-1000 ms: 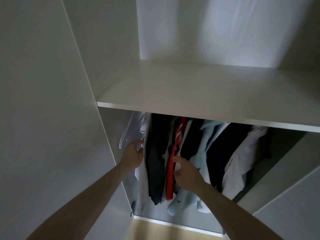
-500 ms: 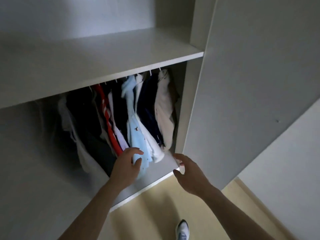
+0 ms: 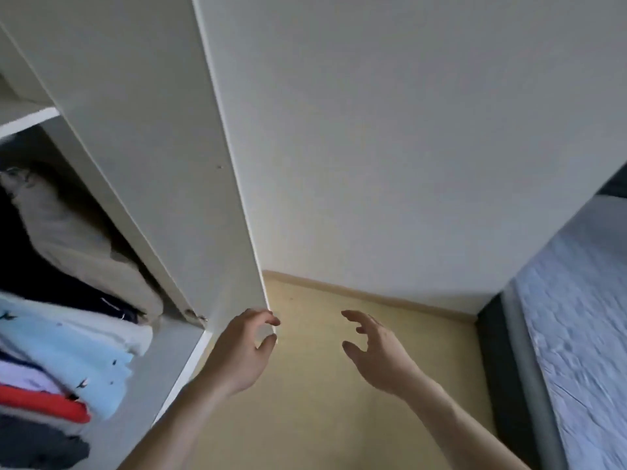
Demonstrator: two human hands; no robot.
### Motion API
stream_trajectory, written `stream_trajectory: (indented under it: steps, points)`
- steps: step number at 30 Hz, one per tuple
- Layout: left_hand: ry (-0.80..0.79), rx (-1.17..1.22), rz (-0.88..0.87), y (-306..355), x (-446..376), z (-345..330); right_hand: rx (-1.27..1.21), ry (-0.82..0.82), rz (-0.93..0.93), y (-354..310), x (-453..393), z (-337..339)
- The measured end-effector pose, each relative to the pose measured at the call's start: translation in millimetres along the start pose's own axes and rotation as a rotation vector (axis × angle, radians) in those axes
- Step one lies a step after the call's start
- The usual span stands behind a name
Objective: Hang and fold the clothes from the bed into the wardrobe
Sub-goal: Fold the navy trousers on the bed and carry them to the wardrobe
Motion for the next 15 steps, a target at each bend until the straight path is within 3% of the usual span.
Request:
stream_trajectory:
  steps: [7,15]
  points:
    - [-0.243,-0.027,-0.191,143,5,-199,-0.015,0.147,-0.254,195,156,87]
    - [-0.545,-0.022,-0.342,303,83,-444,-0.007,0.232,-0.514,398,352,162]
Point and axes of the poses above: each hand's wrist, its own x-axis away from the middle knuckle, its own z-axis out of the back of the hand, y = z × x, the point moved 4 cm from there along -x, towards the middle knuckle, and after that the axes turned 13 degrees about x, right-handed, at the moved point
